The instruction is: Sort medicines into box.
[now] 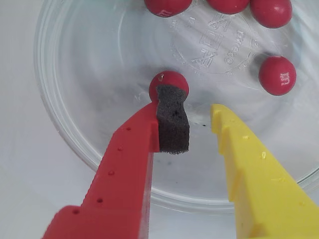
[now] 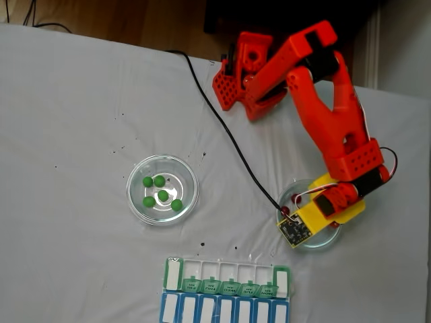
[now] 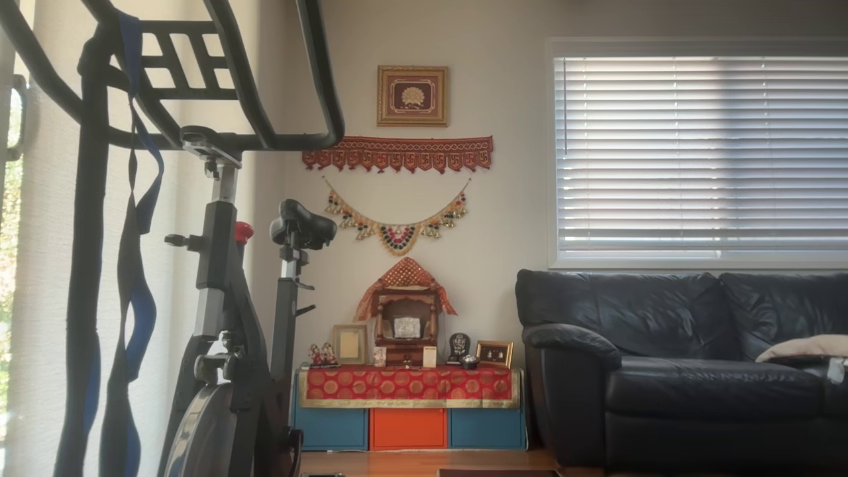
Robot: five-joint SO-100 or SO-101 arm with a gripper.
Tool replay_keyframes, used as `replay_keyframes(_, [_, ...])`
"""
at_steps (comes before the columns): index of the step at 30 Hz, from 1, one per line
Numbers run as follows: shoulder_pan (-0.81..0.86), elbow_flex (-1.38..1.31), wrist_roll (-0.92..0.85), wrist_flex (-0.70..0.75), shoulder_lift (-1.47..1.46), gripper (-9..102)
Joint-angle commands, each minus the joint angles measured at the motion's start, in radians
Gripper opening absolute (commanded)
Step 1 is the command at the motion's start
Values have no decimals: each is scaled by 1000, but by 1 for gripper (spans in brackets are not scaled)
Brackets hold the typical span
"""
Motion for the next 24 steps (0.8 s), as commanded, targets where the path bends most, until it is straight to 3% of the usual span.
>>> replay_keyframes(1, [11, -46, -14, -11, 18, 10])
replay_keyframes(24, [17, -14, -32, 9, 124, 15])
